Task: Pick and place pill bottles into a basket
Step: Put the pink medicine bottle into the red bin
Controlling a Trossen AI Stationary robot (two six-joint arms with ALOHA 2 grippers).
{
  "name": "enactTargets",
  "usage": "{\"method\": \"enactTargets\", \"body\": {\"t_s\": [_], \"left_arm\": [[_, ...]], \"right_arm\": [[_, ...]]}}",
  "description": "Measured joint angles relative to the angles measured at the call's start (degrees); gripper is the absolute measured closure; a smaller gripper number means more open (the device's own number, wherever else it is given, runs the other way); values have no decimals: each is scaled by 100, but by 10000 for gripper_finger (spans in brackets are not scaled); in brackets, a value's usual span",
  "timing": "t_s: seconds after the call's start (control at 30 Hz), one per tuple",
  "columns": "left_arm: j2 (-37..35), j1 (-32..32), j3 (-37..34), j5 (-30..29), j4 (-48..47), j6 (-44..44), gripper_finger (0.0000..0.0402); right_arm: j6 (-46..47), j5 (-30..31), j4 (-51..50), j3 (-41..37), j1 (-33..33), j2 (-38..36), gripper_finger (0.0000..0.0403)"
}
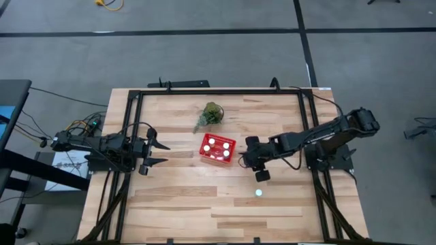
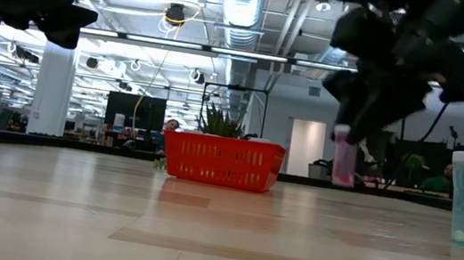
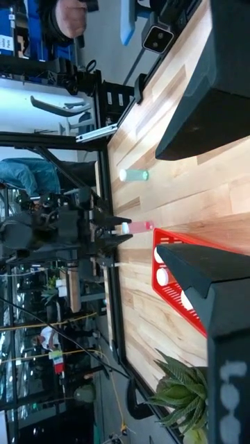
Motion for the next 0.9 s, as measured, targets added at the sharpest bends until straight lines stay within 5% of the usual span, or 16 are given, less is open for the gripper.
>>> {"method": "enactTargets", "body": {"t_s": [0.37, 0.53, 0.9], "left_arm": [[0, 0, 0, 0, 0, -5, 203], [-1, 1, 0, 2, 0, 6, 203], [0, 1, 0, 1, 2, -12, 203]], "right_arm": [[-1192, -26, 27, 1117, -522, 25, 292], [-1392, -629, 650, 1190, -823, 129, 277], [-1558, -743, 1504, 1264, -1264, 1085, 286]]}}
